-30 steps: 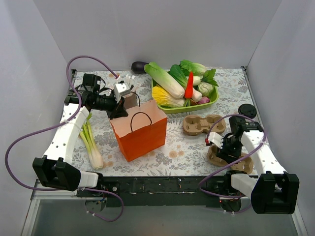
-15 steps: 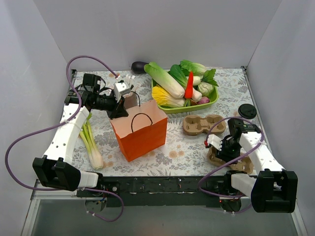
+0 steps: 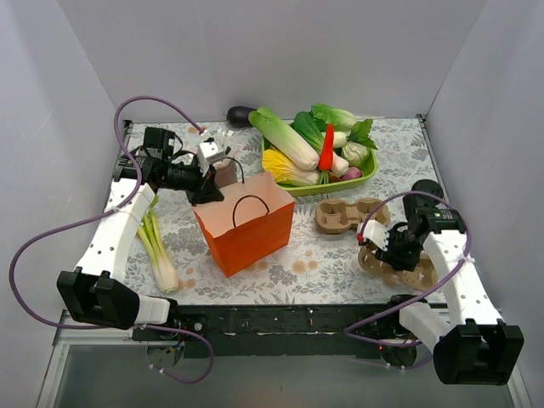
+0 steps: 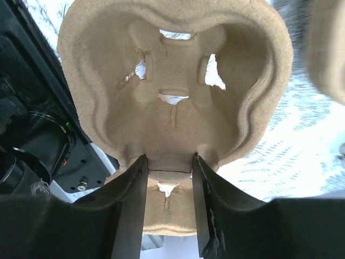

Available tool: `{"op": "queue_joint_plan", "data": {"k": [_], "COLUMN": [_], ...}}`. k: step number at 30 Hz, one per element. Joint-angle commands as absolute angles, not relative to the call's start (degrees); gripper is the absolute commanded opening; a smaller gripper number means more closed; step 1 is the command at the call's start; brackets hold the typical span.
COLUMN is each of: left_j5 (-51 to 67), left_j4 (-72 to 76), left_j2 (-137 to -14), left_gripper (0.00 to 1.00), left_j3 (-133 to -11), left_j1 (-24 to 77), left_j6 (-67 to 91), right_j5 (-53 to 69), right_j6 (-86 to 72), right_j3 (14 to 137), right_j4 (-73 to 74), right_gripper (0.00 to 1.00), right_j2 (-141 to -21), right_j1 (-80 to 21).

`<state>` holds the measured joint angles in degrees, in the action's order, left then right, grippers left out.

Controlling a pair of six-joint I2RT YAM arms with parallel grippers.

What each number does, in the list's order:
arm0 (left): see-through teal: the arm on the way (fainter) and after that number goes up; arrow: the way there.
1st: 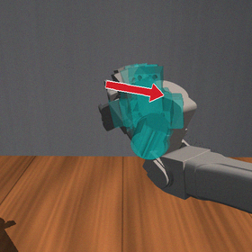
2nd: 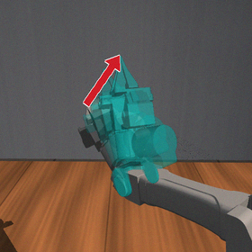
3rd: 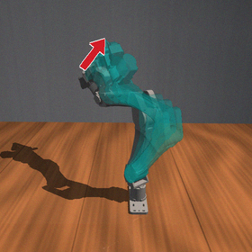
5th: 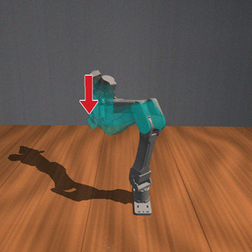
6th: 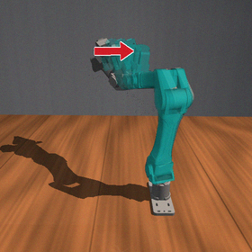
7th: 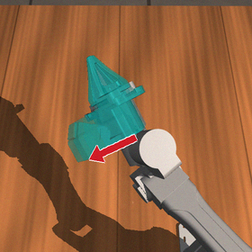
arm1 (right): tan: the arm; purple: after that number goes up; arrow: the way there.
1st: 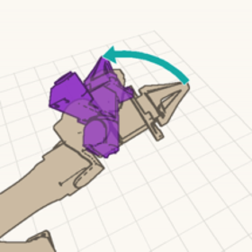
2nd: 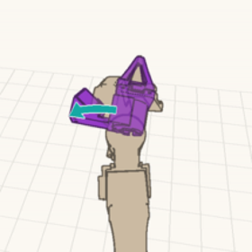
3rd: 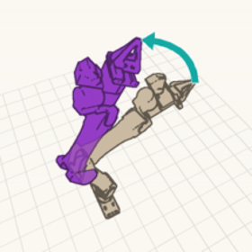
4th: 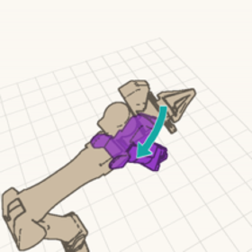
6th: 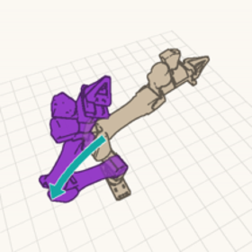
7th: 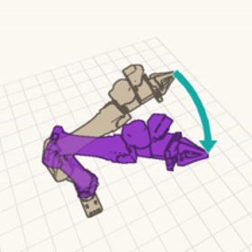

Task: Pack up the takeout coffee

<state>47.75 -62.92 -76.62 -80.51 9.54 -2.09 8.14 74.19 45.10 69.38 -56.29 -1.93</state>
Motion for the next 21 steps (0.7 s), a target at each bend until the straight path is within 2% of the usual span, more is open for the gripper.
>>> {"op": "queue_joint_plan", "data": {"k": [1,5,6,9,13,18,21], "left_j5": [51.94,54.05,55.01,56.07,55.64,57.04,57.39], "left_j4": [-63.01,-65.56,-65.91,-66.53,-65.49,-64.95,-64.6], "left_j2": [-76.99,-78.13,-78.66,-79.45,-79.98,-81.3,-82.0], "left_gripper": [0.0,0.0,0.0,0.0,0.0,0.0,0.0], "left_j3": [-80.68,-81.65,-81.82,-83.23,-84.81,-87.1,-87.28], "left_j1": [9.76,9.76,9.76,9.84,9.93,10.11,10.89], "left_j6": [-2.8,-4.83,-5.09,-5.19,-4.66,-1.86,-0.71], "right_j5": [15.1,22.74,24.76,33.73,51.0,60.11,62.14], "right_j6": [72.52,68.12,65.68,56.83,45.31,30.96,23.66], "right_j3": [54.74,65.11,70.52,80.21,103.11,120.21,125.85], "right_j4": [75.06,75.06,75.06,74.97,74.71,65.94,57.85], "right_gripper": [0.17,0.13,0.02,0.01,0.01,0.01,0.01], "right_j2": [-55.98,-60.45,-61.77,-69.24,-79.35,-88.23,-90.61], "right_j1": [-1.76,-1.76,-1.76,-1.85,-2.11,-7.19,-15.35]}}
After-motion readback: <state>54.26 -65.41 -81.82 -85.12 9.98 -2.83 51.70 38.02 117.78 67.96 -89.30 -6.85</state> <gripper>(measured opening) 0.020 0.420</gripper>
